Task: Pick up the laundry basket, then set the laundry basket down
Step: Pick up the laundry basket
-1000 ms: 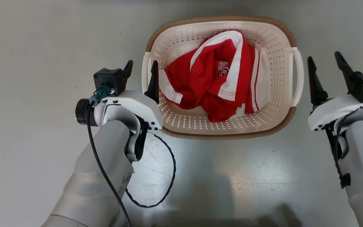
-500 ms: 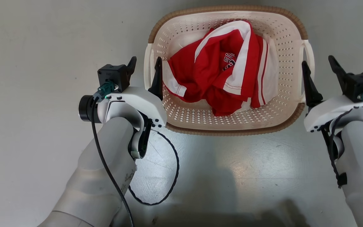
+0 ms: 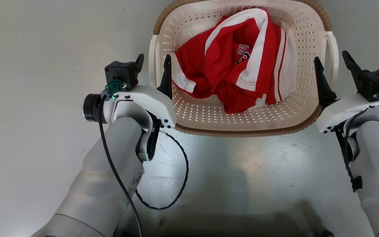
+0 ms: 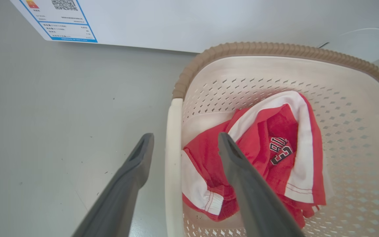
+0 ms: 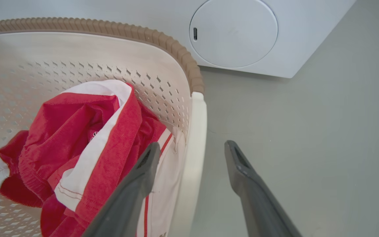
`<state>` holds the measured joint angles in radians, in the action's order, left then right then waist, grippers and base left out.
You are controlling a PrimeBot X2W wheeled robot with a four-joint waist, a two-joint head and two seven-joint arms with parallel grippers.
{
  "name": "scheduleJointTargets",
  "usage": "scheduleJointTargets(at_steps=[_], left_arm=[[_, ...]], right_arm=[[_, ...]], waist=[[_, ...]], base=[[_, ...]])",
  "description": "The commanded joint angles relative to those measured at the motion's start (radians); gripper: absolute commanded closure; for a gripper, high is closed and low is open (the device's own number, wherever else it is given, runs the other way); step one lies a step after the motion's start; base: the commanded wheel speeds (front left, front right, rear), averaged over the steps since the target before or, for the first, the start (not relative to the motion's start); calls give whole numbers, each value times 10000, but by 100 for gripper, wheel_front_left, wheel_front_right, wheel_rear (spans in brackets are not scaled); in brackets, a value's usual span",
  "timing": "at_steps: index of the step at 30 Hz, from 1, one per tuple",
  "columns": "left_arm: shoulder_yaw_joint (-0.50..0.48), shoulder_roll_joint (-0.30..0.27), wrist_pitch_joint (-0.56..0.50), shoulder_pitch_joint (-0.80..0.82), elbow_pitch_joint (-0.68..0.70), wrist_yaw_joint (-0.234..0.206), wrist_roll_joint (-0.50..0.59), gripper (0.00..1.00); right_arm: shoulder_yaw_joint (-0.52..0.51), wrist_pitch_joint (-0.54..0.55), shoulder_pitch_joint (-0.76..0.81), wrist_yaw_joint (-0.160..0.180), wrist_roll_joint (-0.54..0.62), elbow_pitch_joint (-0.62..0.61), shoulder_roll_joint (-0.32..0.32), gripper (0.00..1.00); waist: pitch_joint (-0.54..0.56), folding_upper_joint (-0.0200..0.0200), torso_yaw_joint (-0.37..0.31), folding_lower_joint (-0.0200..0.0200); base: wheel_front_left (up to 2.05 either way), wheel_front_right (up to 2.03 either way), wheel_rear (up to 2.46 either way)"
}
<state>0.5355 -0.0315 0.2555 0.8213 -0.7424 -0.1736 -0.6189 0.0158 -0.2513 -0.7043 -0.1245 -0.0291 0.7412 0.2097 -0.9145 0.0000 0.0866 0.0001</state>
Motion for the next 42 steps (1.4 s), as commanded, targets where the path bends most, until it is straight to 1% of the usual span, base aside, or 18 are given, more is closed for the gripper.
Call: scheduleJointTargets(at_steps=[1, 7, 14, 17, 27, 32, 40, 41, 42], left_arm=[[-117, -187, 63, -3, 75, -117, -116, 0], [214, -187, 63, 175, -333, -239, -205, 0], [844, -187, 63, 470, -1052, -92, -605, 0], [1167, -187, 63, 692, -1373, -86, -843, 0], [1957, -187, 63, 1301, -1932, -251, -1486, 0], [2117, -187, 63, 1399, -2024, -318, -1614, 0], [2074, -187, 63, 1406, -1985, -409, -1556, 0], [2065, -187, 63, 1404, -1980, -412, -1548, 0], [2059, -187, 63, 1399, -1976, -406, -1546, 4]], right_arm=[[230, -105, 216, -62, -101, -117, -55, 0], [296, -105, 111, -62, -100, 70, -100, 0], [474, -105, -28, -62, -104, 444, -283, 0], [558, -105, -153, -62, -85, 797, -339, 0], [687, -105, -592, -62, -24, 1381, -512, 0], [669, -105, -674, -62, -52, 1470, -548, 0], [656, -105, -682, -62, -81, 1447, -551, 0], [656, -105, -683, -62, -80, 1452, -556, 1], [657, -105, -685, -62, -79, 1460, -562, 52]], waist=[[-93, 0, 11, -1], [-289, 0, 13, -1], [-308, 0, -98, -1], [-298, 0, -143, -1], [-312, 0, -234, -1], [-316, 0, -244, -1], [-310, 0, -233, -1], [-307, 0, -231, -1], [-302, 0, -230, -1]], base=[[0, 0, 0], [0, 0, 0], [0, 0, 0], [0, 0, 0], [0, 0, 0], [0, 0, 0], [0, 0, 0], [0, 0, 0], [0, 0, 0]])
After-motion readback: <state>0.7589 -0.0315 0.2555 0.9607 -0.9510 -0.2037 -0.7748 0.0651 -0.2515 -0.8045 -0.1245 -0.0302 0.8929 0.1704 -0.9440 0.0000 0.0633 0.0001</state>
